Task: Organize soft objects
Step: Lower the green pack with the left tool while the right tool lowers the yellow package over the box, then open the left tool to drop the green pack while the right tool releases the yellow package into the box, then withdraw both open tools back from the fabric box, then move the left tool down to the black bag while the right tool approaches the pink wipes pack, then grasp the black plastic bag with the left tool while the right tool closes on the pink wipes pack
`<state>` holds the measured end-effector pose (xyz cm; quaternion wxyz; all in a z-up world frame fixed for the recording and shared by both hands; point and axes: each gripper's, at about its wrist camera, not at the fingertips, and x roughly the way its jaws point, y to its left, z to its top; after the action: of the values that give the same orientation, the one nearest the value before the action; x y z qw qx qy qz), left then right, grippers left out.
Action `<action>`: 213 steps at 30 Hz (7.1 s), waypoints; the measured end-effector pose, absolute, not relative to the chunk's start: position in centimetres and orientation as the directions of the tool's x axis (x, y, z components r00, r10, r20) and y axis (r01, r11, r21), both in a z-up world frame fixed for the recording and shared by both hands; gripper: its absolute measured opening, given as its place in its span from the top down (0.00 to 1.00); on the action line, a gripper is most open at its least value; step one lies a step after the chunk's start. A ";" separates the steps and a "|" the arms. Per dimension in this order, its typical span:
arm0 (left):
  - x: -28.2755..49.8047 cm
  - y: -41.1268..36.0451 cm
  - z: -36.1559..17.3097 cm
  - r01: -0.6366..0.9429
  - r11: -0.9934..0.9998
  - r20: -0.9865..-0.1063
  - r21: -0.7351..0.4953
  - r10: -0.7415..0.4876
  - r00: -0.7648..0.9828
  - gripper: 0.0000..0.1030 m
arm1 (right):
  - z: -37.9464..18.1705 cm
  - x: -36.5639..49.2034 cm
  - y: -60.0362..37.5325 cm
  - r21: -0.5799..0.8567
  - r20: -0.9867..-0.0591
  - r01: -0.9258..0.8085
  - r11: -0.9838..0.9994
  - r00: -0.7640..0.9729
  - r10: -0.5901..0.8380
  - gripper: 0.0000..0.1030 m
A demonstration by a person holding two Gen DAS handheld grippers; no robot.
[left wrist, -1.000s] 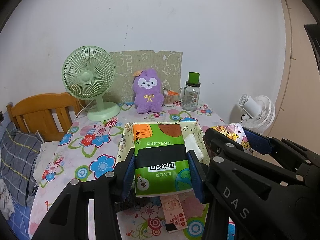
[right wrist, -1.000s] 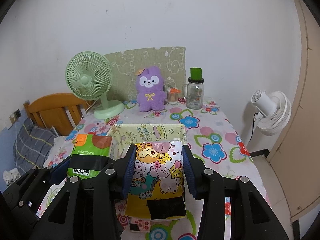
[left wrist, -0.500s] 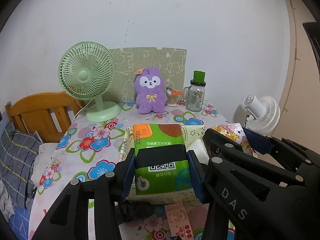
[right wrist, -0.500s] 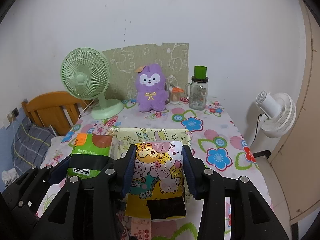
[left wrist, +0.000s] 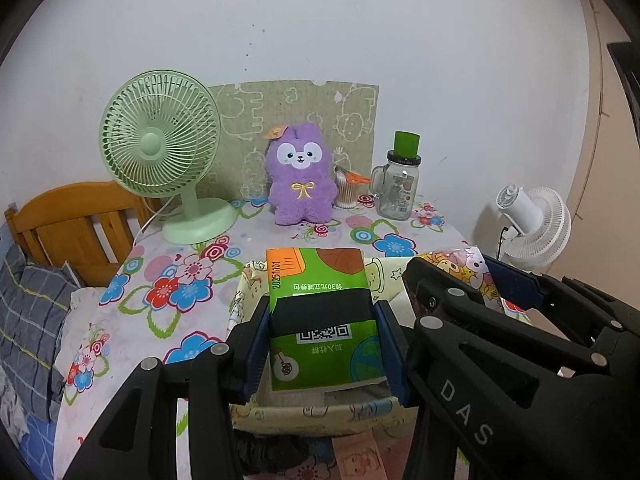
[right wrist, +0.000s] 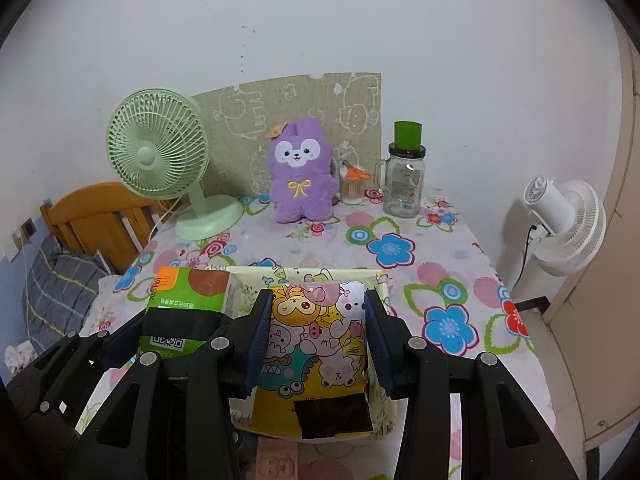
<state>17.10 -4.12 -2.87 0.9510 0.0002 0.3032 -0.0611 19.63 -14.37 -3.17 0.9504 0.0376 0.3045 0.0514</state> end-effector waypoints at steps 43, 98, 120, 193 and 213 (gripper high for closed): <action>21.6 -3.0 -5.9 0.091 0.995 -0.637 -0.033 -0.091 0.766 0.16 | -6.6 24.7 -12.9 0.146 -0.632 -0.152 0.977 0.746 0.211 0.25; 9.1 -3.9 -1.1 0.080 0.997 -0.509 -0.007 -0.072 0.858 0.02 | -1.6 10.7 -14.8 0.091 -0.504 -0.078 0.993 0.856 0.113 0.03; 6.1 -3.2 -2.1 0.082 0.997 -0.509 -0.007 -0.074 0.858 0.02 | -2.7 7.6 -14.1 0.094 -0.509 -0.079 0.992 0.853 0.116 0.03; 11.4 0.5 -11.9 0.166 0.986 -0.686 0.007 -0.115 0.719 0.02 | -13.3 14.0 -9.9 0.110 -0.724 -0.086 0.990 0.675 0.139 0.04; 14.3 0.3 -14.2 0.164 0.987 -0.730 0.008 -0.106 0.675 0.02 | -15.3 16.3 -10.0 0.130 -0.766 -0.066 0.989 0.626 0.143 0.03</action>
<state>14.29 0.30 -14.17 0.9143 0.0363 0.3965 -0.0737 16.27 -9.99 -15.33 0.9007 0.0447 0.4283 0.0580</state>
